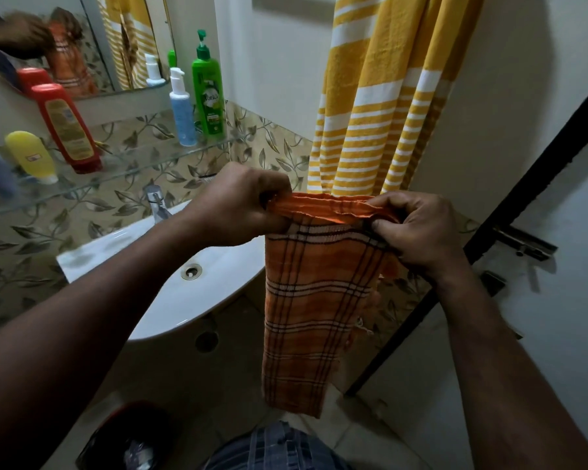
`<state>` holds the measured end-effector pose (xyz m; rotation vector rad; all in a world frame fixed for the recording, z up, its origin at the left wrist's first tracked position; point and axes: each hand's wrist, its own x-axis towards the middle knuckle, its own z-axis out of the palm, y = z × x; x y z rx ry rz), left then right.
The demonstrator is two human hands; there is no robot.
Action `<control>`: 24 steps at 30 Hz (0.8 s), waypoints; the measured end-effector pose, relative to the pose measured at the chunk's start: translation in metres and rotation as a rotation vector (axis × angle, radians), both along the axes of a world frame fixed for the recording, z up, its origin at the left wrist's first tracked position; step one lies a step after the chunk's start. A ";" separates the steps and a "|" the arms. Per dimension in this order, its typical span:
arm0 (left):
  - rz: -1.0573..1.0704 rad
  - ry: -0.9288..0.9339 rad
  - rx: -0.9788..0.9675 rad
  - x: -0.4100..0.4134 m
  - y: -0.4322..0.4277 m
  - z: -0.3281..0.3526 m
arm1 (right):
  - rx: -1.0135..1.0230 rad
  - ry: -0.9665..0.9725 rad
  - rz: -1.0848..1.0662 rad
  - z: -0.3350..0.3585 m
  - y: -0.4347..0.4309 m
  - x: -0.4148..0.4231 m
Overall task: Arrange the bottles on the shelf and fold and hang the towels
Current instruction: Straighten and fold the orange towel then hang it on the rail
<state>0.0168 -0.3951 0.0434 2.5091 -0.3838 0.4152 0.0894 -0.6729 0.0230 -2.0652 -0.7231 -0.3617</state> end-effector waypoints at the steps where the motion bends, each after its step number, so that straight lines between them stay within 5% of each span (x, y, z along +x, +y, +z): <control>1: -0.004 0.047 -0.114 -0.001 0.001 0.002 | 0.026 0.003 -0.001 0.002 -0.001 0.000; 4: -0.014 0.124 -0.374 -0.001 0.001 0.006 | 0.078 -0.001 0.012 0.008 -0.002 0.001; 14: -0.114 0.065 -0.557 0.004 -0.001 0.018 | 0.157 0.019 0.075 0.027 0.006 0.009; 18: -0.240 0.078 -0.977 0.005 0.007 0.006 | 0.277 -0.013 0.100 0.036 0.021 0.006; 24: 0.001 0.191 -1.126 0.001 -0.025 -0.054 | 0.301 0.023 0.115 0.037 0.038 0.011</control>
